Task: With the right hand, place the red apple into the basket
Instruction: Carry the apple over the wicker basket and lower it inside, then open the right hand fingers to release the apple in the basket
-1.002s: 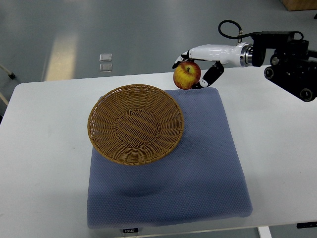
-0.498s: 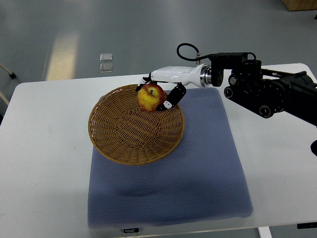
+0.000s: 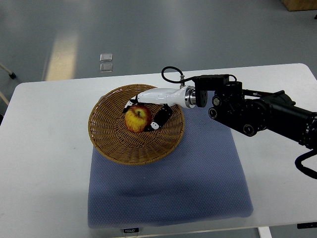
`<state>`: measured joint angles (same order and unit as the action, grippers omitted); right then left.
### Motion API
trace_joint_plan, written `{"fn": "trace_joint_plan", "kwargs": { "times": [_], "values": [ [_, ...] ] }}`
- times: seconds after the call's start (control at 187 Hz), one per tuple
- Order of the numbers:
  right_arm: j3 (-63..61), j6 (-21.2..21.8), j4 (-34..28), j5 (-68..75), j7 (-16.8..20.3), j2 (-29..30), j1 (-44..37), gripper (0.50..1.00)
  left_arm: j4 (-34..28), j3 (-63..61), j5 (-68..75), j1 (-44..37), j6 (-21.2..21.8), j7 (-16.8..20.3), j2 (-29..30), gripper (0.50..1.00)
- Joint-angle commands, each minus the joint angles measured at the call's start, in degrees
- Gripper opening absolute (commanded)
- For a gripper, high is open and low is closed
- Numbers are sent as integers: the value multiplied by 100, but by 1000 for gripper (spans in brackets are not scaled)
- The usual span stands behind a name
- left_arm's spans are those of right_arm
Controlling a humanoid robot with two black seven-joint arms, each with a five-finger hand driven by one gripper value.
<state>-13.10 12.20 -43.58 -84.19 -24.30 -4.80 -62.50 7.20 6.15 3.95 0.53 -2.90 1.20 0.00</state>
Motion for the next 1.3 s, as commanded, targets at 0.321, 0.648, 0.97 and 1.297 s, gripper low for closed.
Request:
{"fn": "trace_joint_plan", "kwargs": {
  "times": [0.321, 0.648, 0.97, 1.297],
  "values": [
    [-35, -174, 51, 43, 163, 119, 89, 829, 0, 0, 0, 0, 0, 3, 0, 1000],
    [-44, -183, 51, 70, 172, 189, 98, 887, 0, 0, 0, 0, 0, -5, 0, 1000],
    [-114, -183, 42, 70, 163, 84, 45, 905, 0, 0, 0, 0, 0, 3, 0, 1000],
    [-431, -175, 42, 87, 128, -285, -8, 913, -8, 0, 0, 0, 0, -5, 0, 1000]
  ]
}}
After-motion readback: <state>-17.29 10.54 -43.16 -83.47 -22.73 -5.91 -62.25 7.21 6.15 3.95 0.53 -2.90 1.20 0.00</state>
